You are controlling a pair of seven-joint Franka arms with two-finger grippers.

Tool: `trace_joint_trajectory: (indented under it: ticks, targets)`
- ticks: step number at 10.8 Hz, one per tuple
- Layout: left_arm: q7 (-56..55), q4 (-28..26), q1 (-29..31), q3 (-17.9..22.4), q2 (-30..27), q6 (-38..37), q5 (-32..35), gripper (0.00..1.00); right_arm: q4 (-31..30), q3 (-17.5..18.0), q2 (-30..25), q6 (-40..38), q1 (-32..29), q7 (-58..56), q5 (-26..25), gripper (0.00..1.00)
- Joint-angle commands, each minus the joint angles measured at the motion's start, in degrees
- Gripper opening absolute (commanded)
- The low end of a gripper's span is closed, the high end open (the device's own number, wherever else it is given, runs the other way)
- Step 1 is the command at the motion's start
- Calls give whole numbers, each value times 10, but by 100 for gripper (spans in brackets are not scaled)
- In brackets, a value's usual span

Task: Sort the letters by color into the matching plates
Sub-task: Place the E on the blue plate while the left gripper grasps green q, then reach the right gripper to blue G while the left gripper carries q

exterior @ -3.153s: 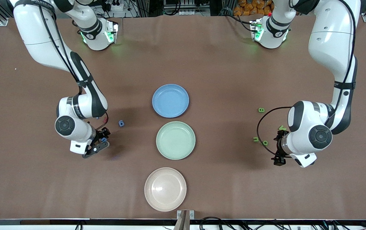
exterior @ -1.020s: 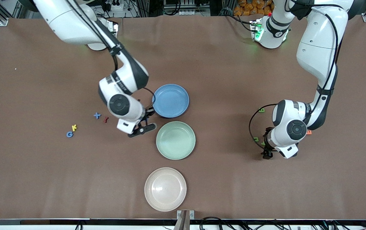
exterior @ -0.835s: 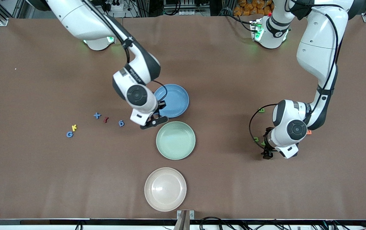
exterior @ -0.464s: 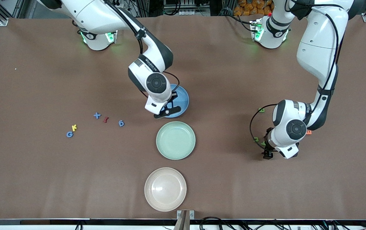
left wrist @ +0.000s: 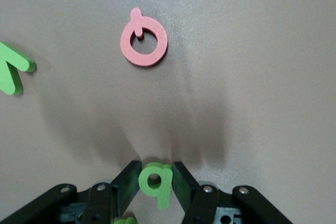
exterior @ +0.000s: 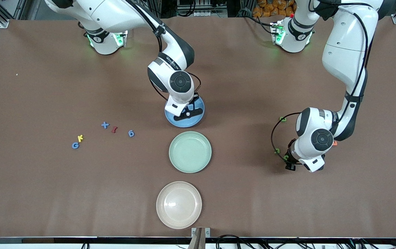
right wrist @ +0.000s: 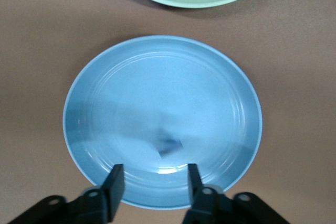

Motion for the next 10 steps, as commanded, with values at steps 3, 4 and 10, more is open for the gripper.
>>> trace_joint_trajectory:
  ticks: [3, 4, 10]
  targets:
    - [-10, -5, 5, -1, 1, 8, 17, 12, 0, -6, -9, -10, -17, 22, -4, 89]
    - [-10, -2, 5, -1, 1, 8, 16, 12, 2, -6, -12, -25, -36, 18, -11, 90]
    - [-9, 2, -6, -21, 14, 146, 7, 12, -79, -9, -119, -62, -199, -145, -14, 91]
